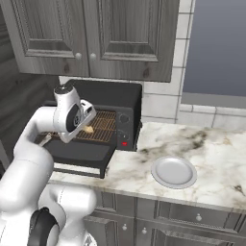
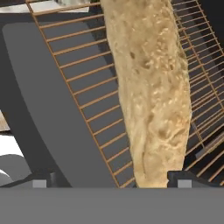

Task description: Pull the toaster oven rack outwards. Pick up the baguette from the plate and place it on the toaster oven rack. Close the toaster oven door fully and set the temperature to the lowest setting.

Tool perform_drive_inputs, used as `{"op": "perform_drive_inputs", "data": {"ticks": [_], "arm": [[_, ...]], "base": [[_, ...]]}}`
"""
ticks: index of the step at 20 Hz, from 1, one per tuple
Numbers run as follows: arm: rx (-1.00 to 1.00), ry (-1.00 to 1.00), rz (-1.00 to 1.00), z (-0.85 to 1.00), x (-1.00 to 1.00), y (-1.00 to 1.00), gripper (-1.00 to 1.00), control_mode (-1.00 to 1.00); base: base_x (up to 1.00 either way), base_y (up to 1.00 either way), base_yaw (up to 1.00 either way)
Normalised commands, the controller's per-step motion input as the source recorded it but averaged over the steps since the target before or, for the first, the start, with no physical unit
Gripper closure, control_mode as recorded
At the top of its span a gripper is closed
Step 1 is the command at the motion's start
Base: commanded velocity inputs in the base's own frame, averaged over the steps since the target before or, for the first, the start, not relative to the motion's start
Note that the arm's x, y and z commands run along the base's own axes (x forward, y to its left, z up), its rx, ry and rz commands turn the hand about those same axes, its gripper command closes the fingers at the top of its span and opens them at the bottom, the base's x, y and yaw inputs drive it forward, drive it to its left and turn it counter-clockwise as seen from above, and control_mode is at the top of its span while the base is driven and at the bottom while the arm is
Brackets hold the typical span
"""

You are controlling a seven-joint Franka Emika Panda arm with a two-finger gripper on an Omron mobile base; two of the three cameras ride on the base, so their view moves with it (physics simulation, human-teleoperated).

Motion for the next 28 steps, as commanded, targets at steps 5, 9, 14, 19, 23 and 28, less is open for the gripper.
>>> {"op": "perform_drive_inputs", "data": {"ticks": [5, 9, 14, 19, 23, 28], "arm": [[0.0, 0.0, -0.07, 0.4, 0.03, 0.0, -1.0, -1.0], [0.0, 0.0, -0.3, 0.15, -0.17, -0.05, -1.0, -1.0], [0.05, -0.07, -0.31, -0.16, -0.72, 0.31, -1.0, -1.0], [0.2, -0.06, -0.26, -0.24, -0.47, 0.49, -1.0, -1.0], [0.26, -0.06, -0.16, -0.39, 0.0, 0.03, -1.0, -1.0], [0.1, -0.08, -0.12, -0.01, 0.13, 0.0, -1.0, -1.0]], "base": [[0.0, 0.0, 0.0], [0.0, 0.0, 0.0], [0.0, 0.0, 0.0], [0.0, 0.0, 0.0], [0.0, 0.0, 0.0], [0.0, 0.0, 0.0]]}}
